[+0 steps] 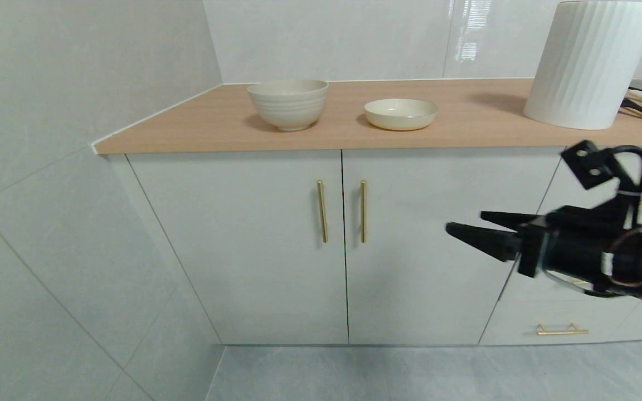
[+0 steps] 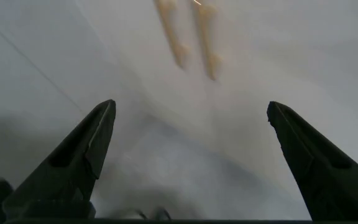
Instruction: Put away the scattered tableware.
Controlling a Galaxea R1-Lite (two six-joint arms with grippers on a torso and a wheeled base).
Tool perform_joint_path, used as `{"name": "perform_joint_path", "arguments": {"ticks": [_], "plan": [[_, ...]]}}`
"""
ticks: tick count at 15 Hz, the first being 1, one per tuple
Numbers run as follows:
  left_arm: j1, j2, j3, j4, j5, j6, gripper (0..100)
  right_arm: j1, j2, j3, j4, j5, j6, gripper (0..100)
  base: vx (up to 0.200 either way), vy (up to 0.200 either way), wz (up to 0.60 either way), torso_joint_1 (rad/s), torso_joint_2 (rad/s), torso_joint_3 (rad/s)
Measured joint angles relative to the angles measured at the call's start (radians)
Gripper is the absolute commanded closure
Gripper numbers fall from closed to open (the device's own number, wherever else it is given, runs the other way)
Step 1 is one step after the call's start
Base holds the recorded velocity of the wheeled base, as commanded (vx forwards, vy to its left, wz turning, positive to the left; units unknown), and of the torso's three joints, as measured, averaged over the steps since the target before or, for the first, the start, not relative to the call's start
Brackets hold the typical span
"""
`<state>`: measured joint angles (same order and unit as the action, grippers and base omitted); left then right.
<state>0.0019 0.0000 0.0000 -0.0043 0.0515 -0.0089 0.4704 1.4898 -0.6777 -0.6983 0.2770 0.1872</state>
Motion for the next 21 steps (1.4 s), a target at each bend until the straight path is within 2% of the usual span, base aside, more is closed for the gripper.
{"name": "perform_joint_path", "arguments": {"ticks": [2,4,10,12,21], "plan": [[0.0,0.0,0.0,0.0,0.0,0.0,0,0.066,0.167,-0.12,-0.064,0.001,0.053,0,0.0,0.0,0.0,0.0,0.0,0.0],[0.0,0.0,0.0,0.0,0.0,0.0,0,0.092,0.302,-0.217,-0.076,0.006,0.07,0,0.0,0.0,0.0,0.0,0.0,0.0],[0.0,0.0,0.0,0.0,0.0,0.0,0,0.105,0.578,-0.505,-0.049,-0.003,0.078,0,0.0,0.0,0.0,0.0,0.0,0.0],[0.0,0.0,0.0,0.0,0.0,0.0,0,0.104,0.646,-0.576,-0.043,-0.056,0.078,0,0.0,0.0,0.0,0.0,0.0,0.0],[0.0,0.0,0.0,0.0,0.0,0.0,0,0.1,0.739,-0.678,-0.047,-0.075,0.101,0,0.0,0.0,0.0,0.0,0.0,0.0]]}}
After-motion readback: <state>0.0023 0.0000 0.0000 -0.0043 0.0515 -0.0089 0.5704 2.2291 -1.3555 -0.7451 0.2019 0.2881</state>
